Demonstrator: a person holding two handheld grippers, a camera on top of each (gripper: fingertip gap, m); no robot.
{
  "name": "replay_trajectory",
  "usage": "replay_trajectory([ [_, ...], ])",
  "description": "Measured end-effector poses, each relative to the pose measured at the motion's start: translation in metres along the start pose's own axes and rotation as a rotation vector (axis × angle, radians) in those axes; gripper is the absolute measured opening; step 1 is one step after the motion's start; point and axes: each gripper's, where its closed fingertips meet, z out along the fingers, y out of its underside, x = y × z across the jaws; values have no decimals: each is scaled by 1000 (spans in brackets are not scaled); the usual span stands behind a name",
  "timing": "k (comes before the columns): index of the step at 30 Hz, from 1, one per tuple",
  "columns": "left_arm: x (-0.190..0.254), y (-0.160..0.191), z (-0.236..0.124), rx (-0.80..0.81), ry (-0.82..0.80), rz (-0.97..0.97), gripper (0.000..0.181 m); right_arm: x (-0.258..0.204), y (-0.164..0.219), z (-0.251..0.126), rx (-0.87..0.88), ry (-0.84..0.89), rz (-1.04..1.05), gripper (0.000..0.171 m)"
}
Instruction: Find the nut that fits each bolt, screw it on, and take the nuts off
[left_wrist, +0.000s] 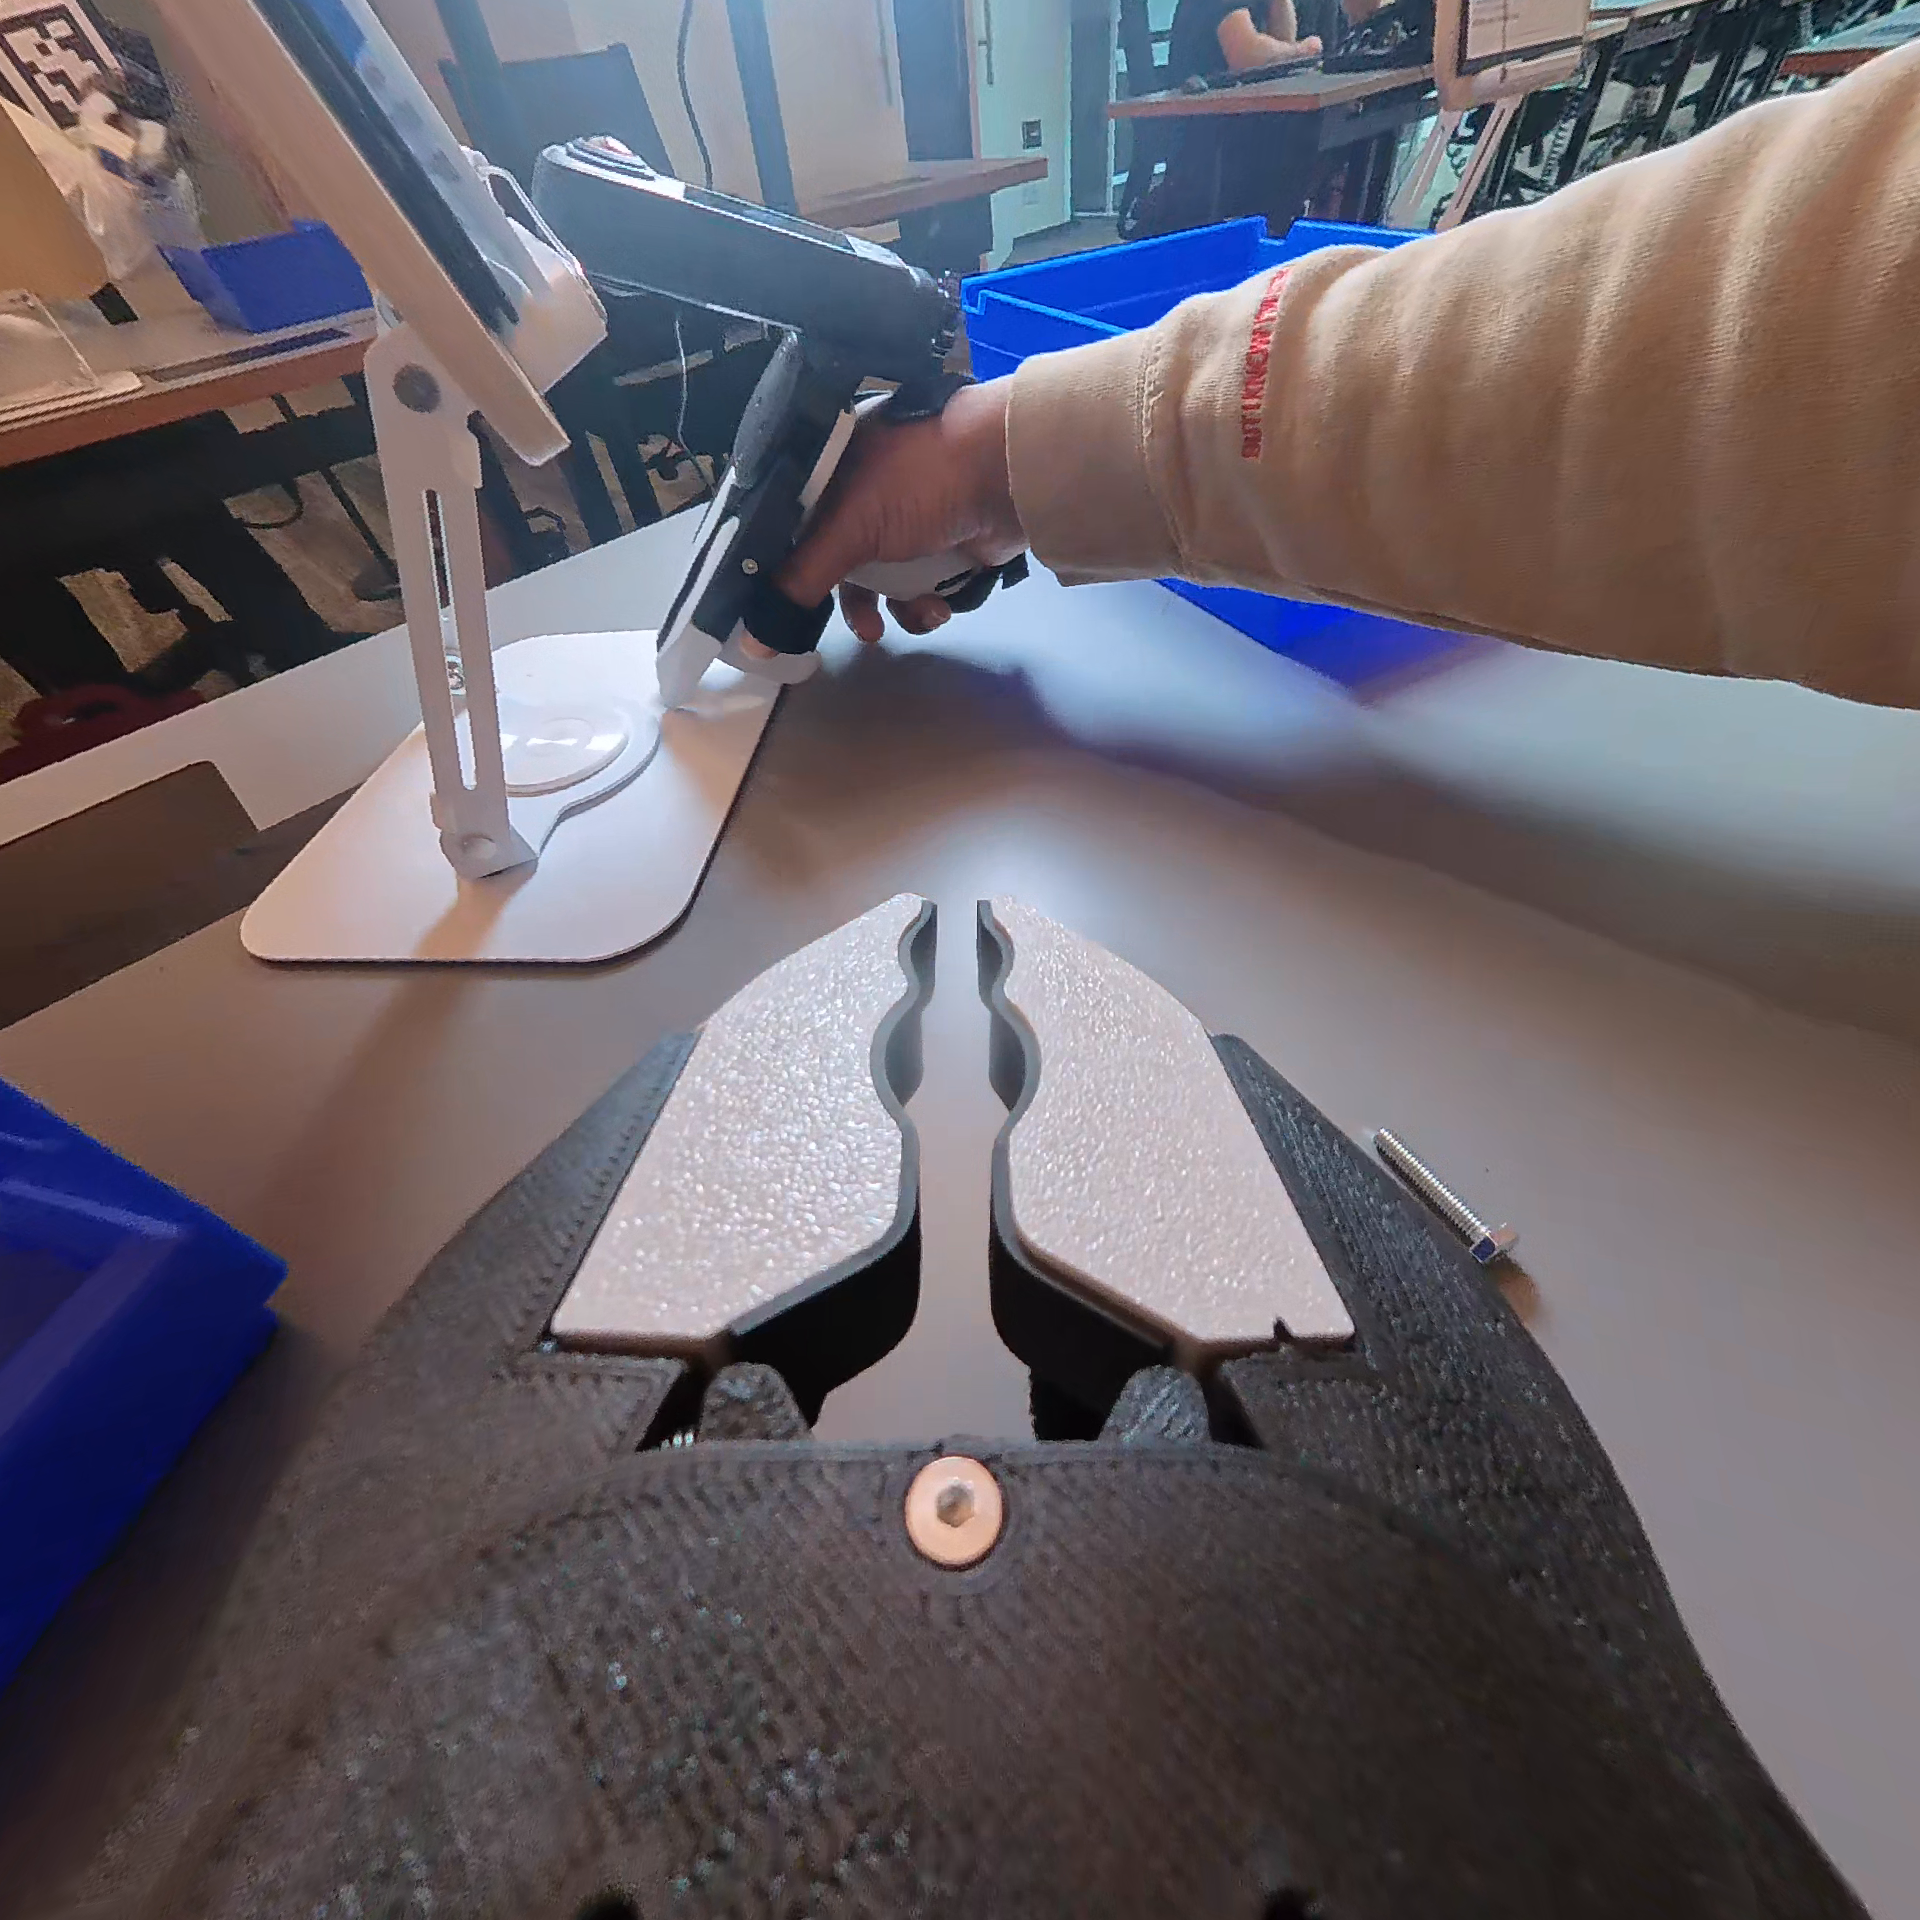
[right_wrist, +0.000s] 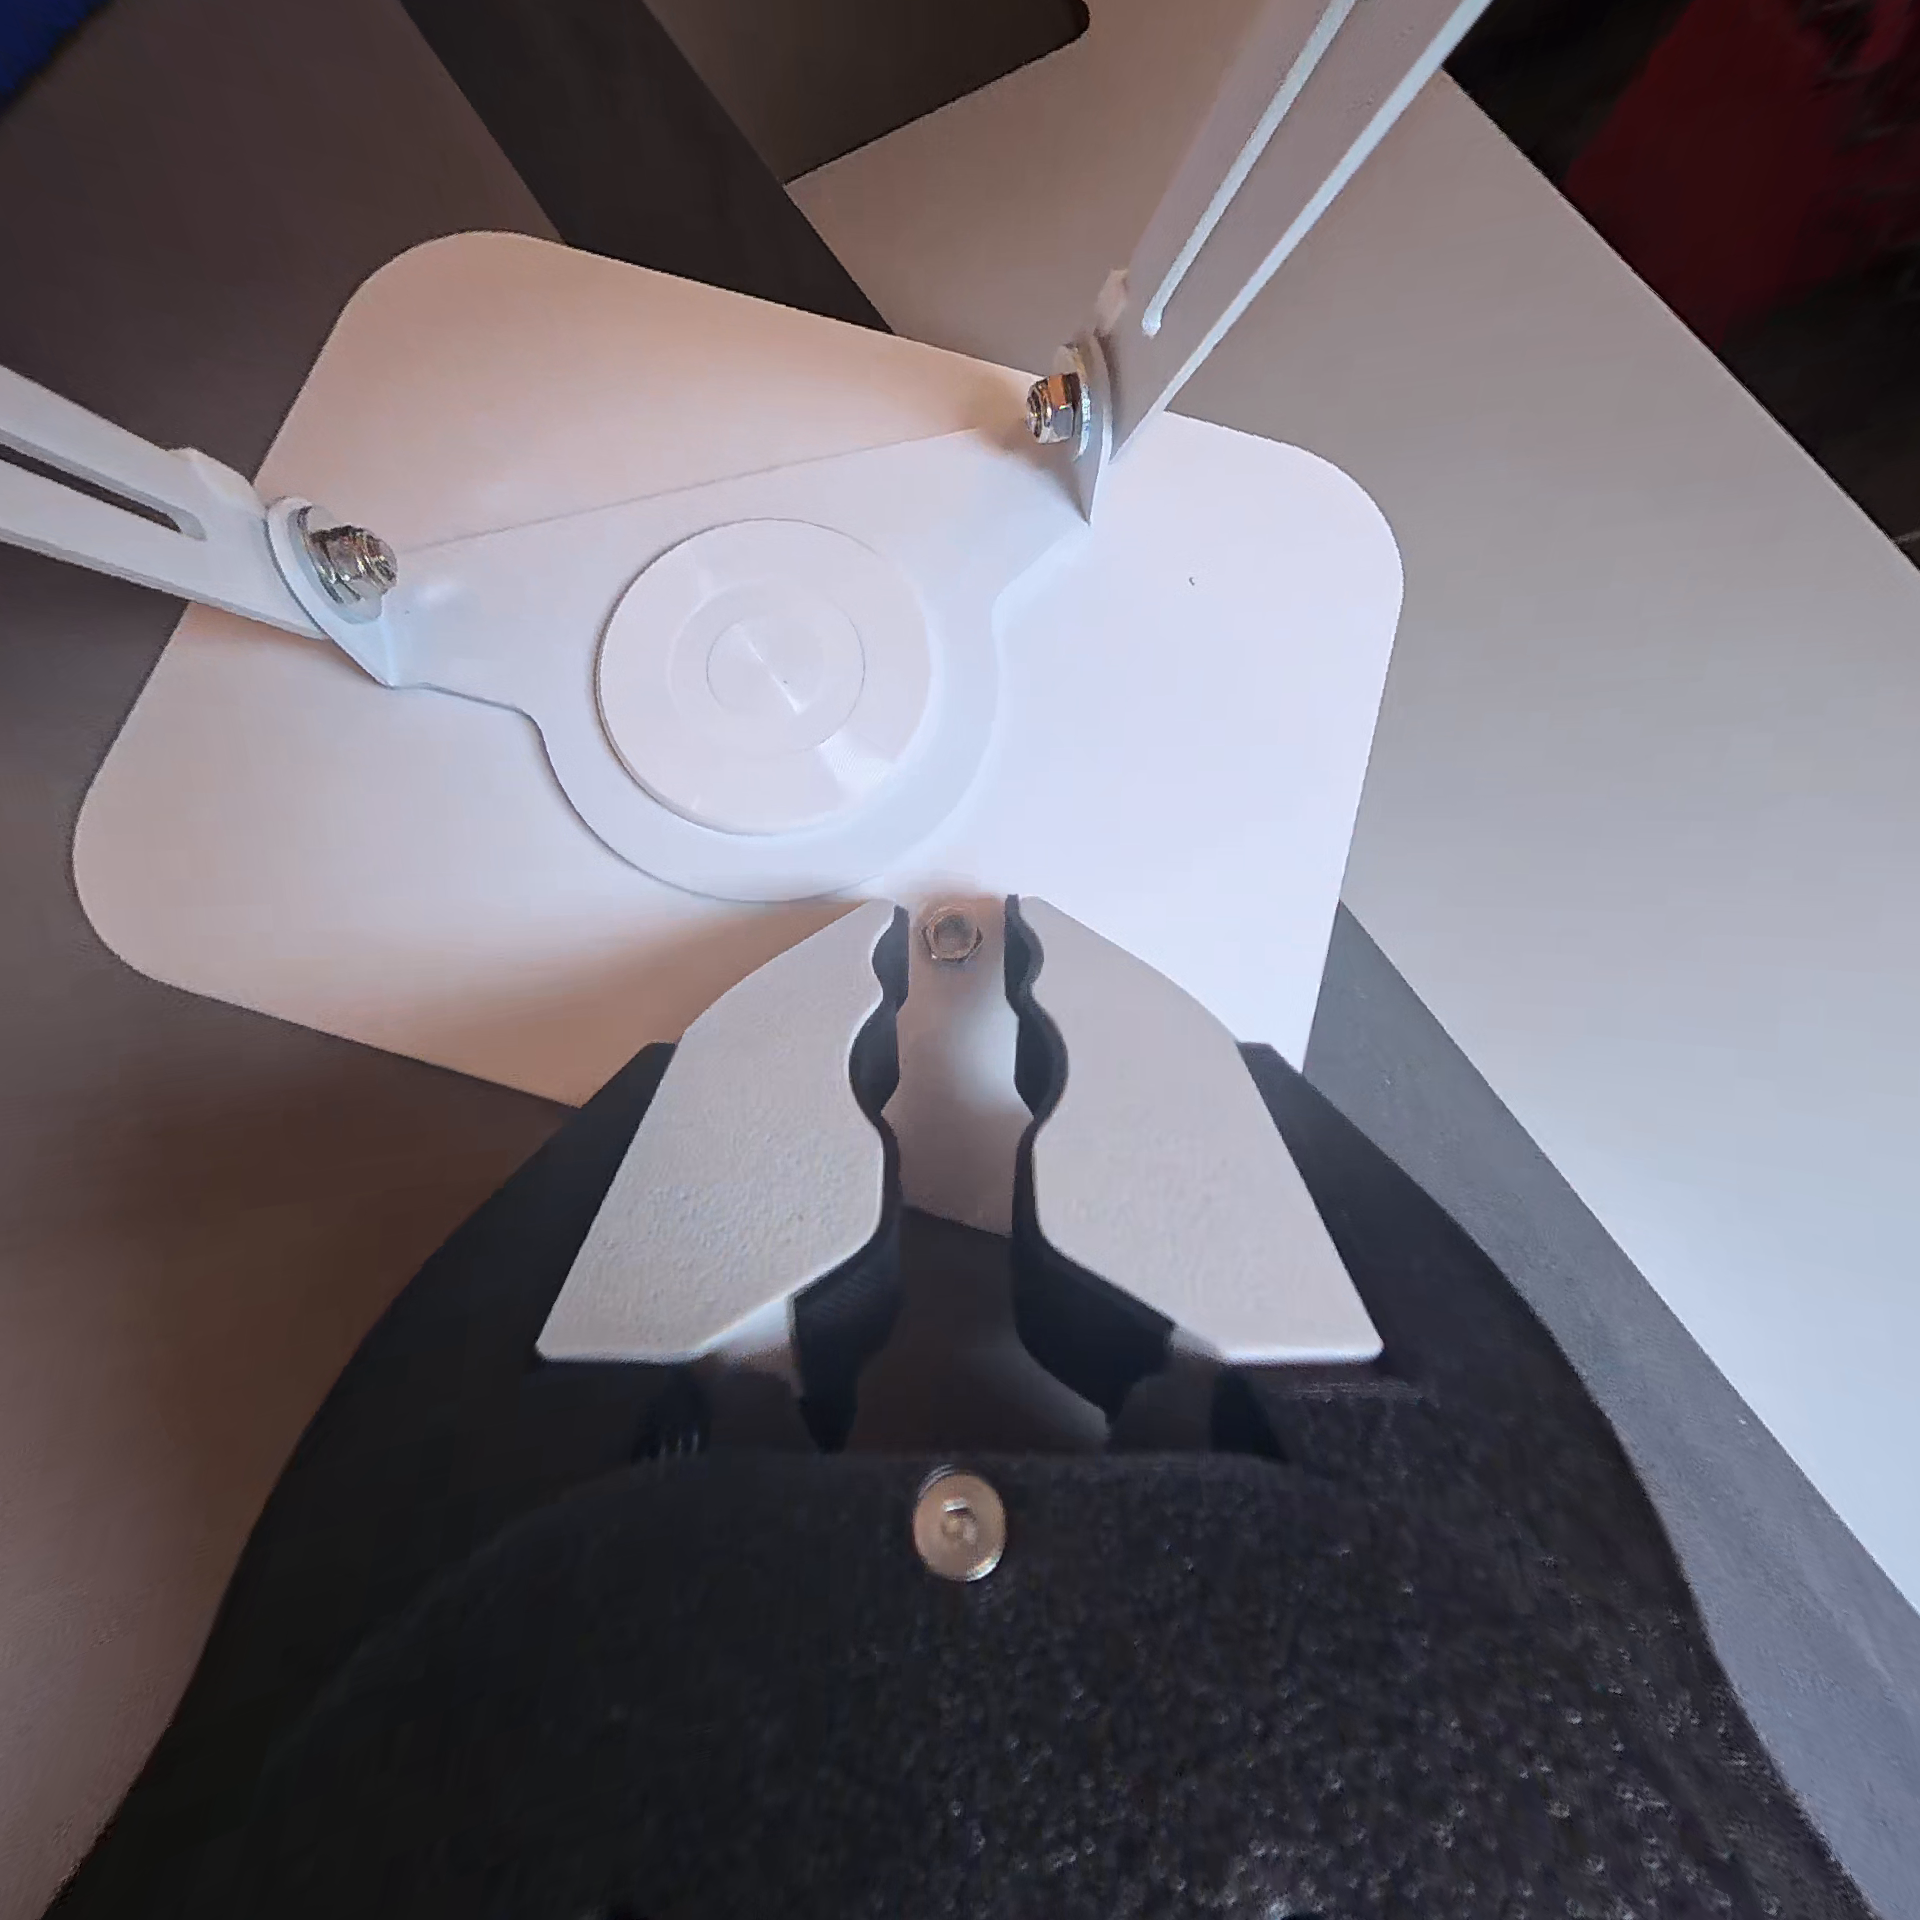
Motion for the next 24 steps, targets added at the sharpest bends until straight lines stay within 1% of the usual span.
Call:
replay_trajectory([
  [2,1,0,0,-3,5,2,7,1,0,1,0,1,12,11],
  [8,4,1,0,-8,21,2,7,0,6,-5,-17,7,72,10],
  [11,4,0,-1,-4,23,-7,7,-23,12,-19,27,-25,141,10],
  [14,1,-1,-2,-4,13,-9,7,-83,23,-47,78,-138,122,10],
  [18,-3,-1,-3,-6,-6,-2,7,-188,72,-102,38,-269,-63,10],
  [20,-6,1,-2,-18,-18,0,7,-232,92,-127,31,-300,-118,10],
  [22,-7,5,1,-28,-21,-14,7,-263,106,-142,31,-293,-153,10],
  [24,-8,11,4,-43,-25,-20,7,-278,118,-147,3,-260,-174,13],
])
